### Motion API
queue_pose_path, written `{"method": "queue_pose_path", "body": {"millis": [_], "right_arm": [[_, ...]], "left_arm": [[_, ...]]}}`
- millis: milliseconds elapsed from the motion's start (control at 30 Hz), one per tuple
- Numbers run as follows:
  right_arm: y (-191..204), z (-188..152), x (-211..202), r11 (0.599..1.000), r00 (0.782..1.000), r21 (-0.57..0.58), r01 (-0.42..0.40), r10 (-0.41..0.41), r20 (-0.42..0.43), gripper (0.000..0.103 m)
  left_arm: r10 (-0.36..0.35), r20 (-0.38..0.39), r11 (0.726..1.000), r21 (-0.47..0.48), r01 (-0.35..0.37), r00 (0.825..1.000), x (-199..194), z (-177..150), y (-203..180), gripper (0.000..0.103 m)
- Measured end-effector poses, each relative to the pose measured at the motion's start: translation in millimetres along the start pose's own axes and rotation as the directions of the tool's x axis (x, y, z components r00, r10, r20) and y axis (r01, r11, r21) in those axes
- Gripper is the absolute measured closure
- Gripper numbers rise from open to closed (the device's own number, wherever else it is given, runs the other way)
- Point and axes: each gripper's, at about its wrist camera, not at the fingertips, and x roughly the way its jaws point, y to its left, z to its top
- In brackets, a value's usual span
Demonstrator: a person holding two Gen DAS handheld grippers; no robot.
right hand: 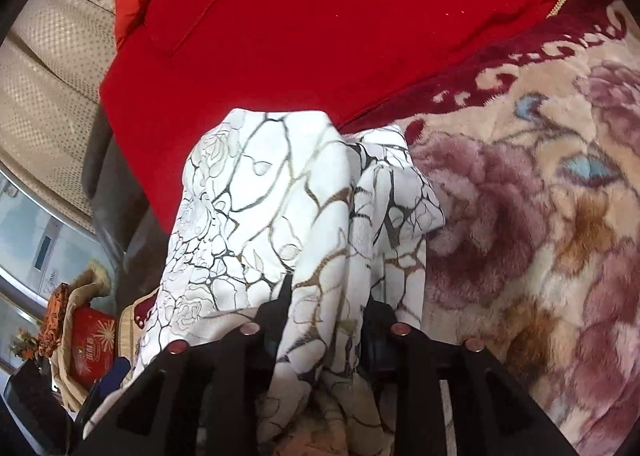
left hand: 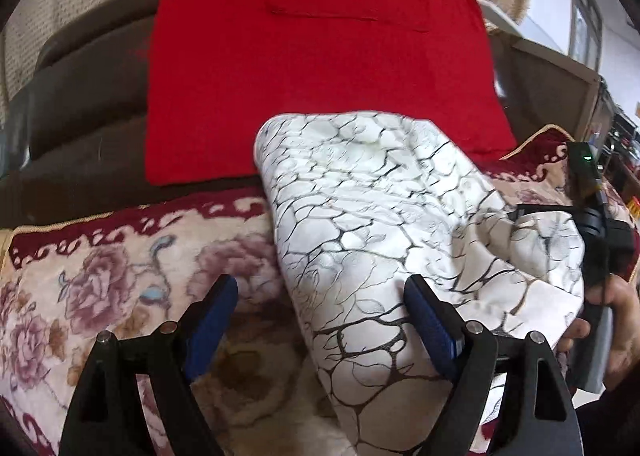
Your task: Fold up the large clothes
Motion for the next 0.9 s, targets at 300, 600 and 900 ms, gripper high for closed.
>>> {"method": "queue_pose_path", "body": {"millis": [300, 600, 900], "right_arm": [[16, -16, -65, 0.988, 0.988, -0.036, 0.148, -0.146, 0.052, 0.044], [95, -13, -102, 0.958, 0.988, -0.280, 0.060, -0.018, 0.151, 0.046], [28, -50, -47, 0.974, 0.988, -0.211, 0.079, -0.105, -0.117, 0.071]], "left_arm": [[0.066, -0.015, 0.997, 0.038, -0.065, 0.998, 8, -3, -9, 0.017], [0.065, -0.018, 0.998, 0.020, -0.064, 0.998, 7, 0, -9, 0.017], [0.032, -0.012, 0.997, -0.063, -0.033, 0.999, 6, 4, 8, 0.014]]}}
